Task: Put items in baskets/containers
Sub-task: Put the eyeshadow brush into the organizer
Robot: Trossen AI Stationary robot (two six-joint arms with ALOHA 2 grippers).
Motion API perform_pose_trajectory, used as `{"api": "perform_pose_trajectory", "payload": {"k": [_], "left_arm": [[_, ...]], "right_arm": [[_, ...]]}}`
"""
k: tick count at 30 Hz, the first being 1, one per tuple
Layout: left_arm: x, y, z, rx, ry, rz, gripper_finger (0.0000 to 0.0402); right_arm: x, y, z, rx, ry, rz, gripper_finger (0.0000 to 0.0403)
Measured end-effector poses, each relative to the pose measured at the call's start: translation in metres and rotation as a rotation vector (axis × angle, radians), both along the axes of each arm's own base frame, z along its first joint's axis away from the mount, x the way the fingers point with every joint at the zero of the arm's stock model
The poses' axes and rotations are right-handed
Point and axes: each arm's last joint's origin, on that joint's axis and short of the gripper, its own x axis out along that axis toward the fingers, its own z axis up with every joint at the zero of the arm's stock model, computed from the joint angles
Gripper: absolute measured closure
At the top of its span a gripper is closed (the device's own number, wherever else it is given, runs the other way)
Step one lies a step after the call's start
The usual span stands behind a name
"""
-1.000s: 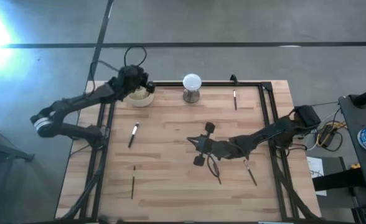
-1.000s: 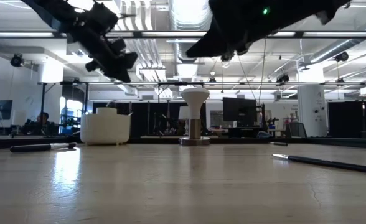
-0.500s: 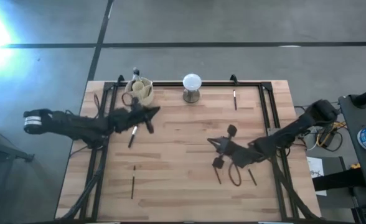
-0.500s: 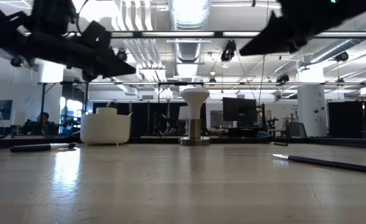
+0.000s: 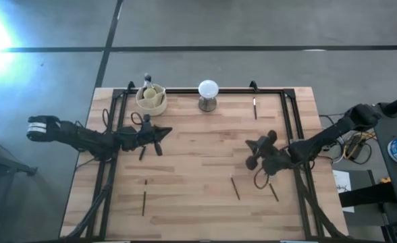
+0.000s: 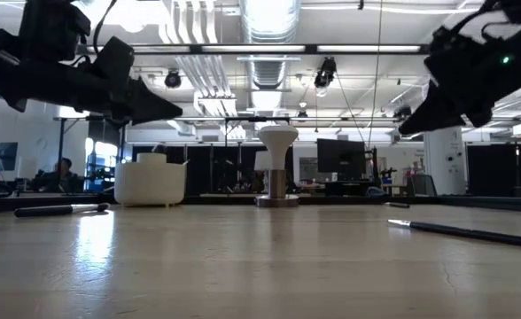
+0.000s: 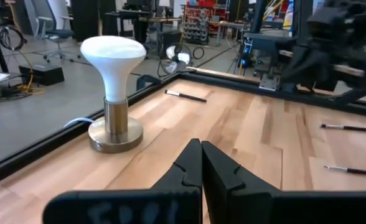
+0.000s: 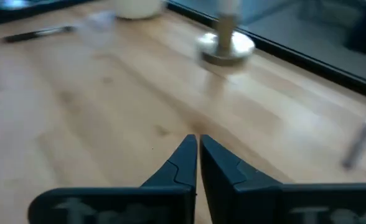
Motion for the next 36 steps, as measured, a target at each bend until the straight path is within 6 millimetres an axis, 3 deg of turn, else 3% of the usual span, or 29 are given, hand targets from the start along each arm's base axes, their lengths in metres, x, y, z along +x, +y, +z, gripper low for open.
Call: {"api": "perform_pose_trajectory", "payload": {"k": [5, 14, 18, 26, 36], "left_arm": [[0.001, 0.0, -0.002, -0.001, 0.015, 0.0, 0.0401], [0.001, 0.0, -0.003, 0.006, 0.02, 0.0, 0.0401], [0.001, 0.0, -0.003, 0.006, 0.02, 0.0, 0.0401], [0.001, 0.0, -0.003, 0.006, 0.02, 0.0, 0.0401], [0.001, 0.0, -0.003, 0.004, 0.019, 0.0, 0.0401]], "right_arm": [[-0.004, -0.038, -0.003, 0.053, 0.024, -0.205, 0.0358], [-0.01, -0.148, 0.002, 0.244, 0.12, -0.429, 0.0304], [-0.021, -0.182, -0.007, 0.324, 0.144, -0.491, 0.0292], [-0.021, -0.212, -0.033, 0.394, 0.268, -0.566, 0.0297], [-0.003, -0.224, -0.053, 0.441, 0.344, -0.551, 0.0319]]}}
